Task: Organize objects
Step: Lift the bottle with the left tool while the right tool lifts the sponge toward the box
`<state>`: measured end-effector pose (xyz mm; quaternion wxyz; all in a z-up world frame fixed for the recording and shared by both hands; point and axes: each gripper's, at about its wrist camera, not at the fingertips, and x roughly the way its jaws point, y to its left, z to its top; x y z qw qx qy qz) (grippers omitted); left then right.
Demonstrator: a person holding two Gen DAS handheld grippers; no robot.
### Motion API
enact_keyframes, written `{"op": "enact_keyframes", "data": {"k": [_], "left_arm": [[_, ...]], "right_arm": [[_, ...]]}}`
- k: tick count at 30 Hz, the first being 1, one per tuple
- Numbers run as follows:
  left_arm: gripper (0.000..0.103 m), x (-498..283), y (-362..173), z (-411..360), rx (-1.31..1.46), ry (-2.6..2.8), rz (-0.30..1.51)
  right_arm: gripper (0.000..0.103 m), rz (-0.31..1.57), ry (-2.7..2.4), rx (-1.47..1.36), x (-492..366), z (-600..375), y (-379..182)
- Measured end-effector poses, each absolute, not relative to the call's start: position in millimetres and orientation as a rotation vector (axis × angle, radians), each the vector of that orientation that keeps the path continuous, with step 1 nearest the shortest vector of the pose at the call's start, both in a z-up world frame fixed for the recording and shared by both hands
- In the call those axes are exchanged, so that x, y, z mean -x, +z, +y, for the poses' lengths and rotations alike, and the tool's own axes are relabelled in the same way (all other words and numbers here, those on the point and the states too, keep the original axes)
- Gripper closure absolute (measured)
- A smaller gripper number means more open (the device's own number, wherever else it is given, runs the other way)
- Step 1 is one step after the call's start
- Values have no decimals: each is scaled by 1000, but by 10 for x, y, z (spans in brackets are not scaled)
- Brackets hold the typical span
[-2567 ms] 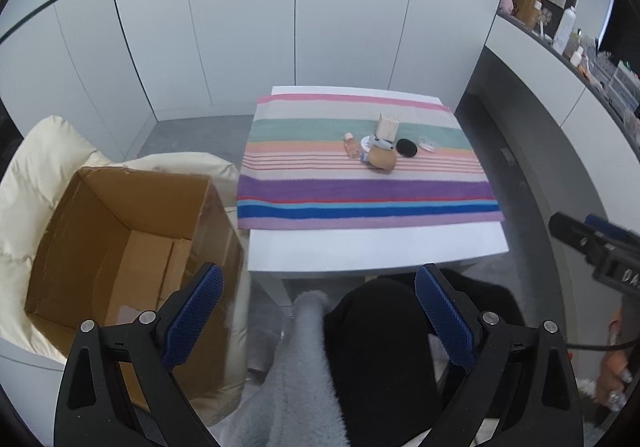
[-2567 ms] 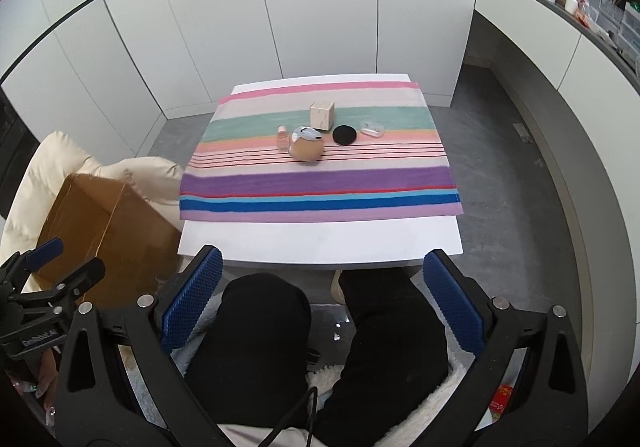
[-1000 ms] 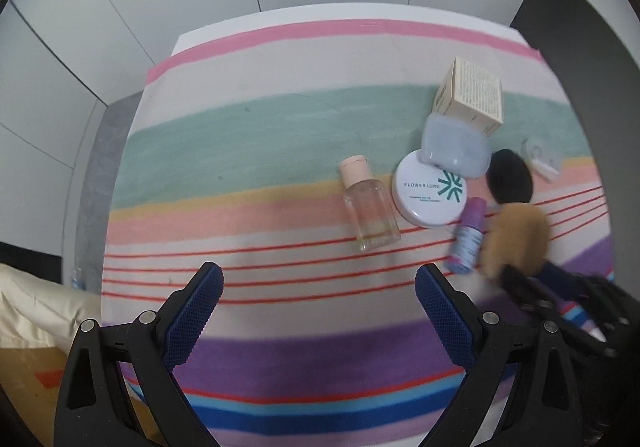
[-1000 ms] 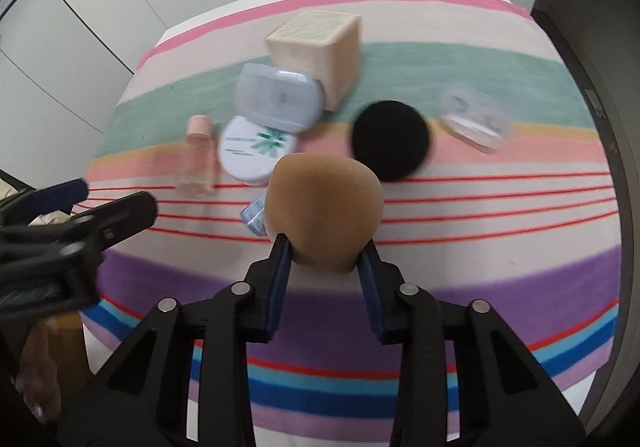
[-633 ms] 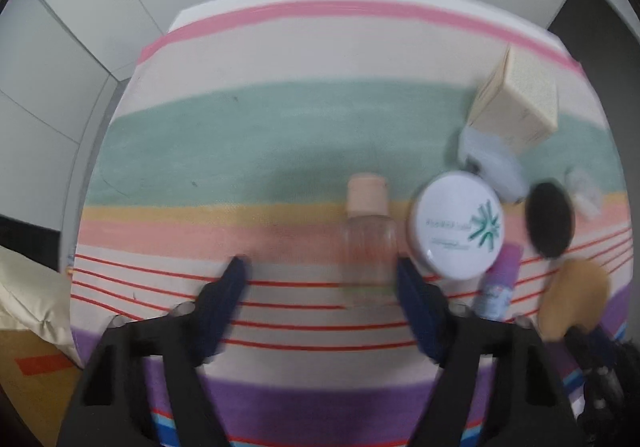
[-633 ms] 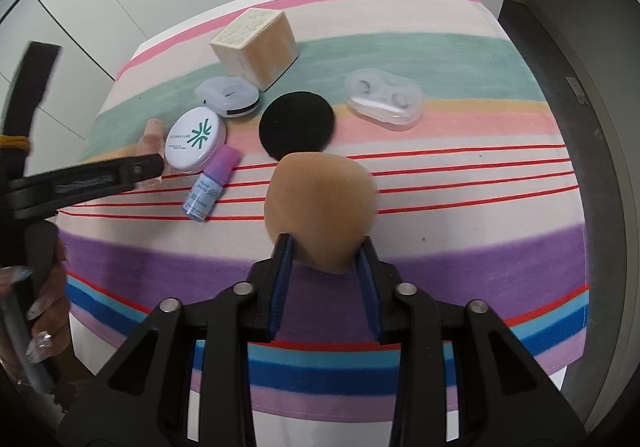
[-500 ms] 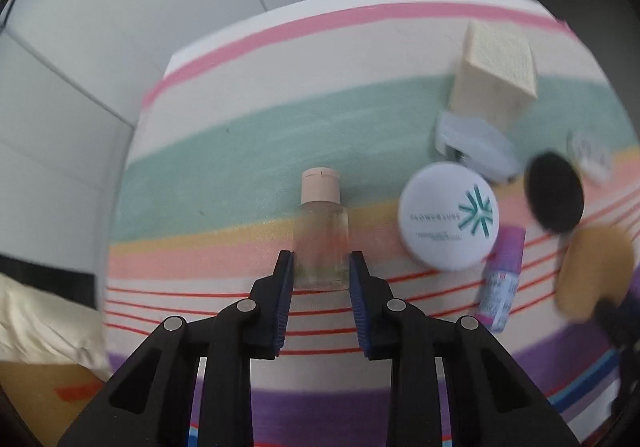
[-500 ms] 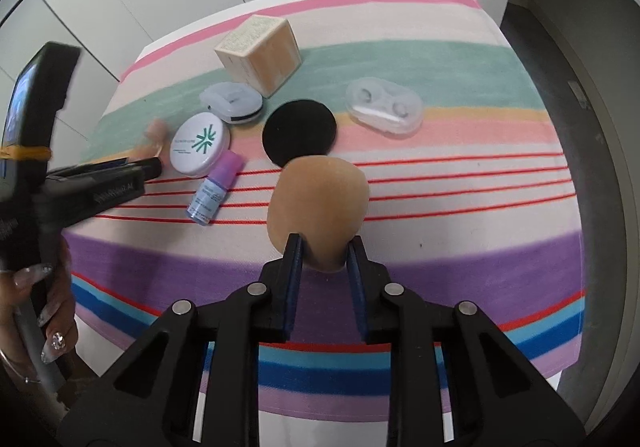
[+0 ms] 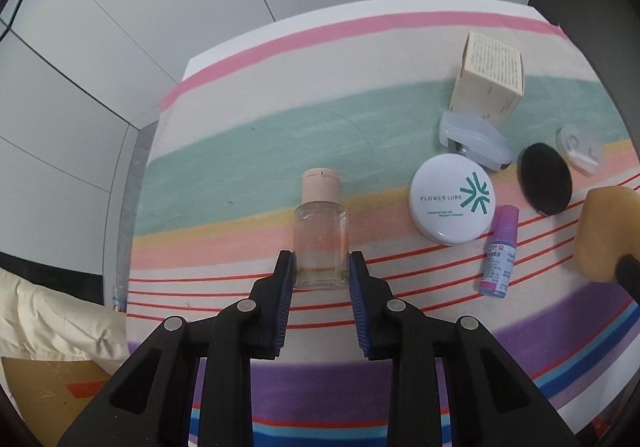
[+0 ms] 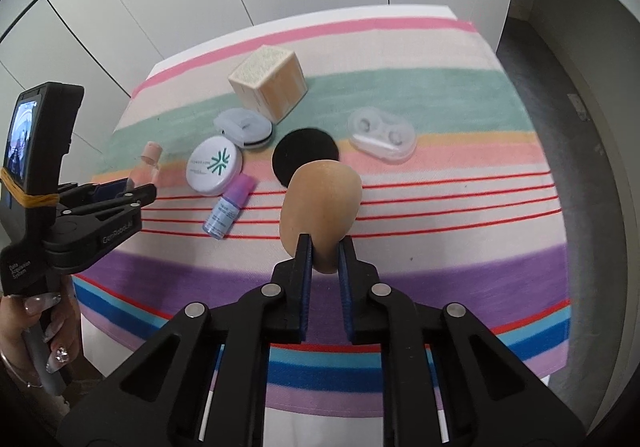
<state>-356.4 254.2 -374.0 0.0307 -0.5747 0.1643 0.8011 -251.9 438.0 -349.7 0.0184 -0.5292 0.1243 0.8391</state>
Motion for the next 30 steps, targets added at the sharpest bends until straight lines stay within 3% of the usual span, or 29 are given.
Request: {"op": "enact_keyframes", "data": {"k": [9, 19, 30], "left_arm": [[75, 3462, -3240, 2466, 1716, 2517, 458], [75, 3109, -1974, 2354, 1554, 2622, 324], [75, 2617, -880, 2112, 1374, 2745, 310]], "right_arm": [[90, 353, 2634, 1559, 2514, 4386, -3104], [91, 260, 2717, 1393, 2402, 4254, -2096], [90, 156, 2773, 1251, 2137, 4090, -1035]]}}
